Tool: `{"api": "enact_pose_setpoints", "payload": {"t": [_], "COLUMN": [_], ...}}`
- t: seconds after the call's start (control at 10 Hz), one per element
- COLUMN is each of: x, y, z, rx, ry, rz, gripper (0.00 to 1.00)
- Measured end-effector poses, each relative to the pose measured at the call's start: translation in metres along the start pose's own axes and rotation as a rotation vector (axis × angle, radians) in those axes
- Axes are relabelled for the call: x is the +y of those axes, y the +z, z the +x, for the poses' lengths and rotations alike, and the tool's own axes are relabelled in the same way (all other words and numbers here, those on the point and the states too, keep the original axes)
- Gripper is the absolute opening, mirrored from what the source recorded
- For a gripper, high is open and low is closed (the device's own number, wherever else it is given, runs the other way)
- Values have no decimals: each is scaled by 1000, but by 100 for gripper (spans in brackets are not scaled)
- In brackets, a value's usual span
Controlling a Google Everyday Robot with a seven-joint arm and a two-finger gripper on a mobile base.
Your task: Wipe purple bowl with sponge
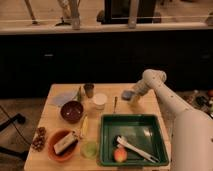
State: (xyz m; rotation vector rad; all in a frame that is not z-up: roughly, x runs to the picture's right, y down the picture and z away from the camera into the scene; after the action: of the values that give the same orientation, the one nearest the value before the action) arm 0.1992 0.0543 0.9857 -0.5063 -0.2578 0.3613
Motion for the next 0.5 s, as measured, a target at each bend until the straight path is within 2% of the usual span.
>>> {"api": "enact_pose_setpoints", "payload": {"t": [0.1, 0.4, 0.5], "x": [0, 1, 2], "y": [0, -1, -2], "z": [0, 1, 2], "rx": [-2, -10, -14], "ry": [-3, -6, -8], "rz": [-3, -6, -7], "gripper": [52, 24, 12]}}
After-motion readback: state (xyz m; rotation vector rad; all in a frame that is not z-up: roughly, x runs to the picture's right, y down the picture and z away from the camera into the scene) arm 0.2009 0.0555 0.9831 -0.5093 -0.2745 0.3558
